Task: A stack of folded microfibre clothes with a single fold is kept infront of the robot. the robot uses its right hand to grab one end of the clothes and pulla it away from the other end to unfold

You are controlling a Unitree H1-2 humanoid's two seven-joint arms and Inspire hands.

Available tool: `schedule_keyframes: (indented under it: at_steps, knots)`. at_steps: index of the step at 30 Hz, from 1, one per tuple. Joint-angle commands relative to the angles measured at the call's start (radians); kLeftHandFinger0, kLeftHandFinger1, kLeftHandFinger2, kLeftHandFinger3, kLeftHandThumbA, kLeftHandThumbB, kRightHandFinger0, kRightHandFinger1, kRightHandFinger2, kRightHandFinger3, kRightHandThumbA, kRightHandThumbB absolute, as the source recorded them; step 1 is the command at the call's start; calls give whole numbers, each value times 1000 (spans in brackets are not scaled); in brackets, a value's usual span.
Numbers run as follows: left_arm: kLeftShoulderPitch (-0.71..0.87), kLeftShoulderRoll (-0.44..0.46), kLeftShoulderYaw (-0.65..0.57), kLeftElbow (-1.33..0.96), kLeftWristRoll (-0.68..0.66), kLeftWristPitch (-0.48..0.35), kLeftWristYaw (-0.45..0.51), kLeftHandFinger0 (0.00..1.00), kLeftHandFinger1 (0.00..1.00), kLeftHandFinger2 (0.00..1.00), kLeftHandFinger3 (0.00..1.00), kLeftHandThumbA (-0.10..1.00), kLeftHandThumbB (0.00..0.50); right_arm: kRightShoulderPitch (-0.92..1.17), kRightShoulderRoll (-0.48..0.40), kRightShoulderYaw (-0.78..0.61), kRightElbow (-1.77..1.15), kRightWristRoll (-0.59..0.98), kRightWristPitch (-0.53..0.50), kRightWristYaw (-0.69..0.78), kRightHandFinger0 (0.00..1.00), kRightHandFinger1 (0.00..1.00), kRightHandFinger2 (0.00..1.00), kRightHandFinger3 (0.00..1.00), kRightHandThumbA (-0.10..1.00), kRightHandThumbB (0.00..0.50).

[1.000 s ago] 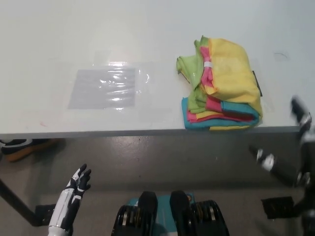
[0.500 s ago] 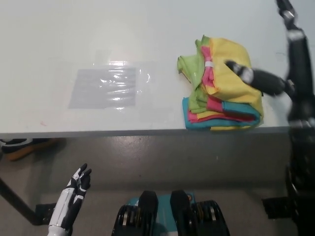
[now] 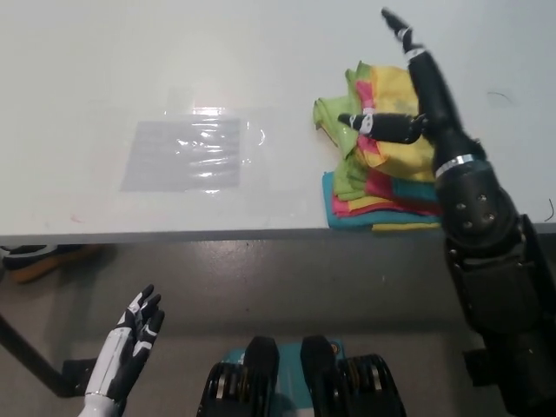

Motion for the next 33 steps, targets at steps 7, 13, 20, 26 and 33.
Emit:
schedule_keyframes:
  at_steps: [7,13,20,26,33]
  knots:
    - [-12,13,-1,-8,8,-34,-6,1000,1000,1000,1000,853,185,-76,-32,33,209,-18,-33,-49,1000,1000,1000,1000,985,275]
    - [-25,15,3,0,-2,-30,-11,1000,1000,1000,1000,834,182,-75,-56,11,249,12,-46,-52,1000,1000,1000,1000,1000,302]
    - [-25,10,3,6,-1,-36,-8,1000,1000,1000,1000,830,171,-64,-48,23,331,17,-58,-55,1000,1000,1000,1000,991,315]
    - [-36,10,5,0,-2,-22,-9,1000,1000,1000,1000,816,164,-66,-52,5,434,46,-128,-83,1000,1000,1000,1000,996,325]
    - [-57,15,1,24,7,-50,-9,1000,1000,1000,1000,835,161,-71,-58,-6,466,81,-161,-59,1000,1000,1000,1000,1000,386]
